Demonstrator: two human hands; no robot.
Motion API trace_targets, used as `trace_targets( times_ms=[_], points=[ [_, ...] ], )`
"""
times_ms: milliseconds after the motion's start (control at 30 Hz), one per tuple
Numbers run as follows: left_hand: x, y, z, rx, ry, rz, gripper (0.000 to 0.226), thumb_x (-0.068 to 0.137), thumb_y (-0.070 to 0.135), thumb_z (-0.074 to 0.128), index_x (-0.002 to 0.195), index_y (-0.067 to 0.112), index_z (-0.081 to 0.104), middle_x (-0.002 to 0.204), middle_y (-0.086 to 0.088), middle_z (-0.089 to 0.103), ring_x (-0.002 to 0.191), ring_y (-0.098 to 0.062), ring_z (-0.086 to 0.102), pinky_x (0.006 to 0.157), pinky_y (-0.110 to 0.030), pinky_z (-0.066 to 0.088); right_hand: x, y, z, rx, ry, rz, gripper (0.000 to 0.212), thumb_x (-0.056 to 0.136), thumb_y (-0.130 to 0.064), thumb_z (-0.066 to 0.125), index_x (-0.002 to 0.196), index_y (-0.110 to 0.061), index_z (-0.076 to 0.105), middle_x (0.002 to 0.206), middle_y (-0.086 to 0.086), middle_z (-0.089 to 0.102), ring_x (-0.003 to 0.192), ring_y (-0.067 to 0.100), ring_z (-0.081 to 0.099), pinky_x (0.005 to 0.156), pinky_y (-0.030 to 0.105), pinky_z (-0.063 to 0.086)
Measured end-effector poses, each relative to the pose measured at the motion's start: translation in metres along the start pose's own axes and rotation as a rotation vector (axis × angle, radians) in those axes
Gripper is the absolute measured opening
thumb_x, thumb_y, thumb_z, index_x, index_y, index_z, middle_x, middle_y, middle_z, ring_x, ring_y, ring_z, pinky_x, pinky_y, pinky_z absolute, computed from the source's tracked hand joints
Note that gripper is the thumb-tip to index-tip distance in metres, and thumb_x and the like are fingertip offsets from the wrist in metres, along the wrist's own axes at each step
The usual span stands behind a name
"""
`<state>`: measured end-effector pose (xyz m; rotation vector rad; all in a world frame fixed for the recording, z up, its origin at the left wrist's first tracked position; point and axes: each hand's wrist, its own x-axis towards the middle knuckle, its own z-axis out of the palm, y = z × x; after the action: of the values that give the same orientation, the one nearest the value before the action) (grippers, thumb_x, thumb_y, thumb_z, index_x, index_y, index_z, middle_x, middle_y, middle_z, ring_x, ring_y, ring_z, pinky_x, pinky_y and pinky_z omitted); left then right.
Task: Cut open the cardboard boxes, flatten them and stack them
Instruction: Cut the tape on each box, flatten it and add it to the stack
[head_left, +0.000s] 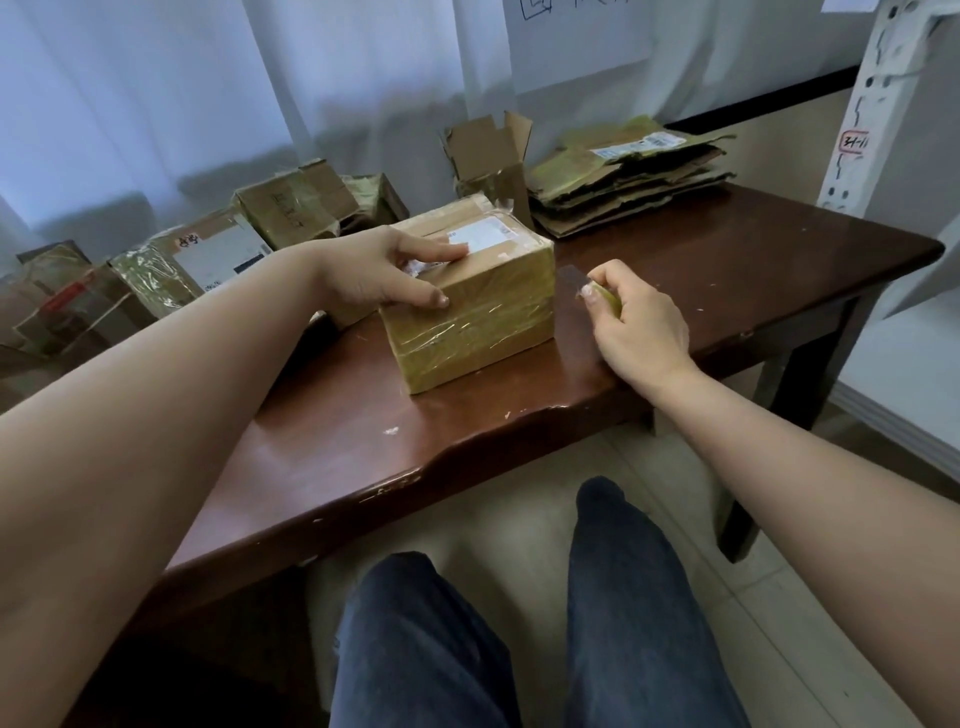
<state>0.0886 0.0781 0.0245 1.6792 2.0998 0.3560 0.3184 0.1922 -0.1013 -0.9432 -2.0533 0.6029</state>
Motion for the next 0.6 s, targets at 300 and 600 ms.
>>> trace_targets(
  times_ms=[300, 600],
  points=[
    [-0.003, 0.001, 0.002, 0.009, 0.009, 0.01, 0.063, 0.084, 0.027, 0.072, 0.139, 0.041, 0.045, 0.154, 0.019, 0.028, 0.141, -0.004, 0.023, 0.119, -0.029, 0.015, -0.009, -0.006, 0.009, -0.021, 0.119, 0.016, 0.018, 0.102, -0.03, 0.04, 0.108, -0.019, 0.053, 0.081, -0.003, 0.059, 0.074, 0.019, 0.052, 0.064, 0.029, 0.031],
    [-0.001, 0.0, 0.001, 0.04, 0.004, 0.015, 0.064, 0.083, 0.032, 0.072, 0.14, 0.042, 0.045, 0.154, 0.02, 0.028, 0.141, -0.004, 0.022, 0.118, -0.028, 0.014, -0.009, -0.007, 0.012, -0.187, 0.116, -0.017, 0.024, 0.103, -0.029, 0.038, 0.117, -0.019, 0.053, 0.083, 0.004, 0.064, 0.081, 0.03, 0.06, 0.065, 0.031, 0.034]
  ],
)
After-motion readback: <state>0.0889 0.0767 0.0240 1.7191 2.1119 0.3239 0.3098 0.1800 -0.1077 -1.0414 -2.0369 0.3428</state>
